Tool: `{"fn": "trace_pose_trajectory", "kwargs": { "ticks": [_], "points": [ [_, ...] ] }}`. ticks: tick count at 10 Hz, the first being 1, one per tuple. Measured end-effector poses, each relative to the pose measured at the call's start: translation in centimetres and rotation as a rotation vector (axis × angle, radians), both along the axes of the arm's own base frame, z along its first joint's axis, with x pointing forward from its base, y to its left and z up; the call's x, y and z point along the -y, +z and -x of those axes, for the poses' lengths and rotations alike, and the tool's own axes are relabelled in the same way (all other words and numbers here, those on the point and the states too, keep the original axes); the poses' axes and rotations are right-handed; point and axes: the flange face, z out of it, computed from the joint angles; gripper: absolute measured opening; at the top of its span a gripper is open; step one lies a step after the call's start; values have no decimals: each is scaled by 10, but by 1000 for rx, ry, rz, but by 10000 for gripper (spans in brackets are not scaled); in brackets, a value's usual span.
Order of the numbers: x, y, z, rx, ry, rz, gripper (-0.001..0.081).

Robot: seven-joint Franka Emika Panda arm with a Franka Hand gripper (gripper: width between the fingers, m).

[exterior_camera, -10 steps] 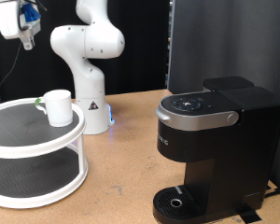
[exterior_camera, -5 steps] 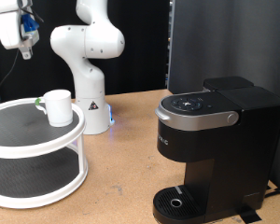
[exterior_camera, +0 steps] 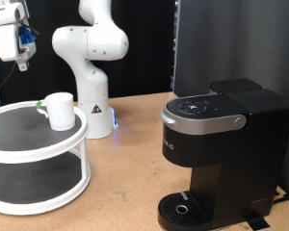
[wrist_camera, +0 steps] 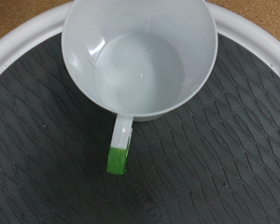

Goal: Make a cup of coffee with the keurig machine

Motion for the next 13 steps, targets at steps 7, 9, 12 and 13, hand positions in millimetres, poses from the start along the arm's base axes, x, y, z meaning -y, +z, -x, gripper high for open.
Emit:
{"fn": "trace_pose_trajectory", "kwargs": {
  "ticks": [7, 9, 12, 13],
  "points": [
    [-3, -26, 0, 37, -18, 28, 5],
    [-7, -35, -1, 45, -22, 32, 5],
    [-9, -43, -3, 53, -34, 38, 5],
    [-8, -45, -4, 52, -36, 39, 33]
  ]
}}
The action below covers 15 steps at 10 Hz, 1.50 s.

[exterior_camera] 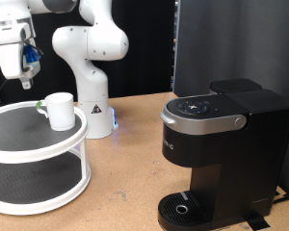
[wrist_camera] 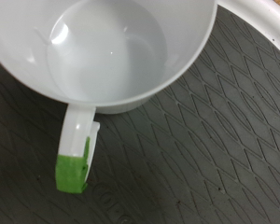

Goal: Make a cup of coffee with the keurig machine

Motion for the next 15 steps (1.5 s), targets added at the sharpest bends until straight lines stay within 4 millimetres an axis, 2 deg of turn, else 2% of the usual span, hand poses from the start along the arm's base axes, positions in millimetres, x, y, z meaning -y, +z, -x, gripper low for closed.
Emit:
{"fn": "trace_pose_trajectory", "kwargs": {
  "ticks": [1, 3, 4, 5, 6, 7, 8, 9, 10, 15],
  "points": [
    [1, -1, -1, 0, -2, 2, 33],
    [1, -4, -3, 0, -4, 5, 305],
    [2, -5, -4, -2, -7, 2, 305],
    [1, -7, -4, -4, -14, -3, 506],
    [0, -9, -5, -5, -23, -11, 506],
    [-2, -12, -6, -5, -29, -23, 674],
    [-6, -15, -7, -7, -37, -34, 674],
    [-9, -19, -8, -11, -43, -43, 778],
    [-12, -22, -8, -18, -51, -45, 802],
    [-22, -37, -10, -70, -55, -43, 806]
  ]
}}
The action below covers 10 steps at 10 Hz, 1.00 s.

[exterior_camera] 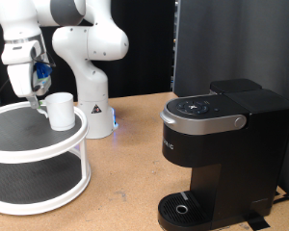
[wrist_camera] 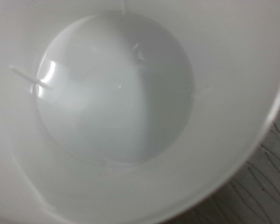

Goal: Make a cup of coffee with the keurig machine

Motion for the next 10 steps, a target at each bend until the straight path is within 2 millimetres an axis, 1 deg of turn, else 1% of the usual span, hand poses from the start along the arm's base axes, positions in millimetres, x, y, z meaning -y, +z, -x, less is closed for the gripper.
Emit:
{"fn": "trace_pose_trajectory", "kwargs": {
  "ticks": [7, 10],
  "points": [
    [-5, -10, 3, -26, -45, -5, 806],
    [3, -12, 10, 5, -44, -35, 806]
  ]
}}
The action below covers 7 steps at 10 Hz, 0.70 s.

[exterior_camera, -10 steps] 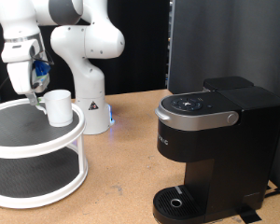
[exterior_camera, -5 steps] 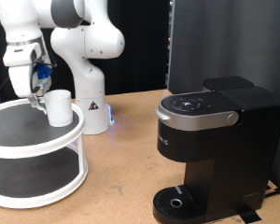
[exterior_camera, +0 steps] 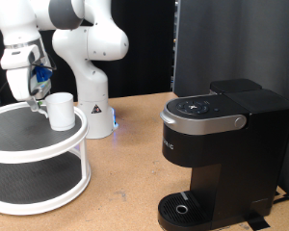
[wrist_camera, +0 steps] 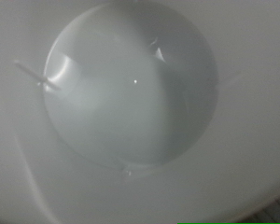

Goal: Make a cup of coffee with the keurig machine

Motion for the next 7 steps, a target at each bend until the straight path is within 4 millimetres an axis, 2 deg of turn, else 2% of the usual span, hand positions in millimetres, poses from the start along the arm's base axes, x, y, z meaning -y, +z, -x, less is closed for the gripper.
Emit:
{"fn": "trace_pose_trajectory", "kwargs": {
  "ticks": [4, 7],
  "points": [
    [13, 3, 13, 95, -2, -74, 806],
    [13, 4, 15, 118, -19, -93, 806]
  ]
}}
